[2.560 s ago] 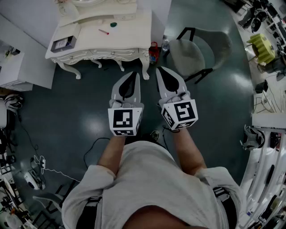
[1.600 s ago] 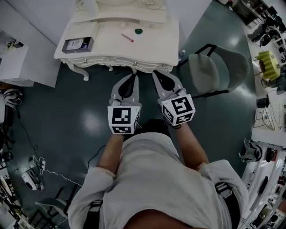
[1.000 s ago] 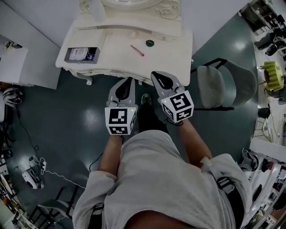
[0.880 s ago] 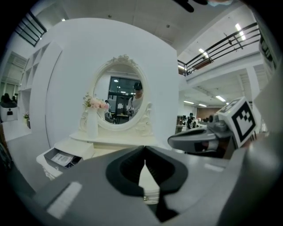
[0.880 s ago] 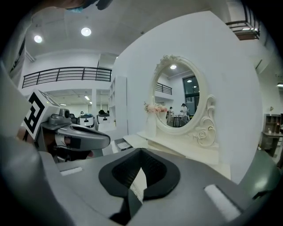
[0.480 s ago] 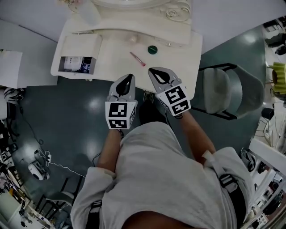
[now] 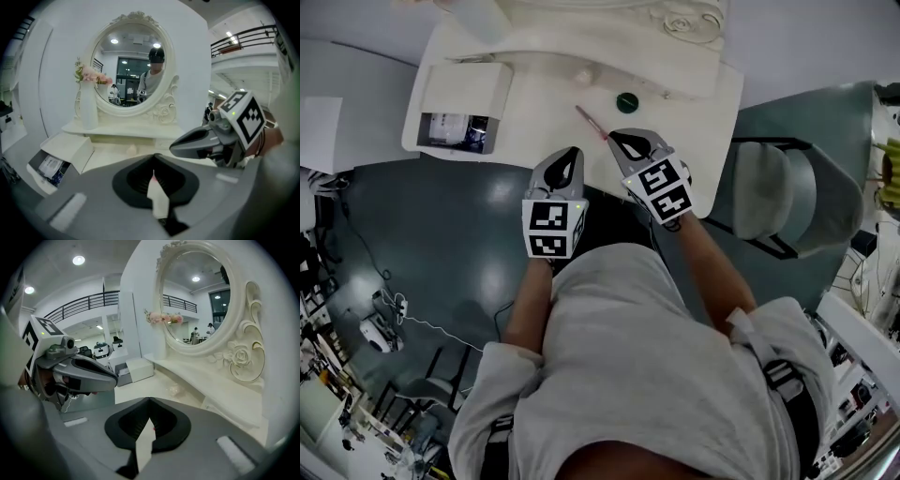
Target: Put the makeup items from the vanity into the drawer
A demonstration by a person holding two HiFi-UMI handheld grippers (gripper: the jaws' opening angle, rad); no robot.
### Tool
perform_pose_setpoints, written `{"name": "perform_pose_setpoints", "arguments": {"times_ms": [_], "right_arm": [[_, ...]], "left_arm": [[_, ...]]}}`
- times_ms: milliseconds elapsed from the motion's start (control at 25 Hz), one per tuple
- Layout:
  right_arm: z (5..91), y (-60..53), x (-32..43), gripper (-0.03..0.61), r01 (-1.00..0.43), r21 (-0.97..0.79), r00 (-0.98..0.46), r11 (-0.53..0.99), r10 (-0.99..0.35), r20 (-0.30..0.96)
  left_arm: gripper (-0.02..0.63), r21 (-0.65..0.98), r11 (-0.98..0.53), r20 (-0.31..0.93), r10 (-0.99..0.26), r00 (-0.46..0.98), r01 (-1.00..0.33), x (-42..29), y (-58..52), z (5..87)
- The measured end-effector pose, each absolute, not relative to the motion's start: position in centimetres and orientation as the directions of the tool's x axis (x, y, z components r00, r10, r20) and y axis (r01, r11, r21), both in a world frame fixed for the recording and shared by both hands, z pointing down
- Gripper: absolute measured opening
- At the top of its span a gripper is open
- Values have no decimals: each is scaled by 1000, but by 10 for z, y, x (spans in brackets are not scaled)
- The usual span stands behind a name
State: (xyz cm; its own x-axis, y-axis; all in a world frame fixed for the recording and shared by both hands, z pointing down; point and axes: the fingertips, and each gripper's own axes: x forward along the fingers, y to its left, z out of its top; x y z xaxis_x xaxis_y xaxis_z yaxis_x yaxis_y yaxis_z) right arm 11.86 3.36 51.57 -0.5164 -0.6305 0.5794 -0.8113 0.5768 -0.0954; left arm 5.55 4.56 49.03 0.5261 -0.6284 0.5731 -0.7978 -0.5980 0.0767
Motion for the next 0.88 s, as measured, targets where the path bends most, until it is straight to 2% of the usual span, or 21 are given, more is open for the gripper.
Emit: {"name": "perform_pose_setpoints", "arguments": {"times_ms": [360, 480, 880], "right_arm": [[574, 7, 96, 2, -811, -79, -443, 580, -519, 731], [595, -6, 92, 39, -807, -50, -404, 589, -488, 774], [651, -21, 79, 76, -785, -24, -315, 619, -366, 876]], "left_arm": [[3, 84, -597, 636, -585, 504, -798, 28, 16, 531], [3, 70, -616, 645, -572, 507, -785, 22, 3, 534], [3, 91, -579, 652, -580, 488, -810, -17, -18, 535]]}}
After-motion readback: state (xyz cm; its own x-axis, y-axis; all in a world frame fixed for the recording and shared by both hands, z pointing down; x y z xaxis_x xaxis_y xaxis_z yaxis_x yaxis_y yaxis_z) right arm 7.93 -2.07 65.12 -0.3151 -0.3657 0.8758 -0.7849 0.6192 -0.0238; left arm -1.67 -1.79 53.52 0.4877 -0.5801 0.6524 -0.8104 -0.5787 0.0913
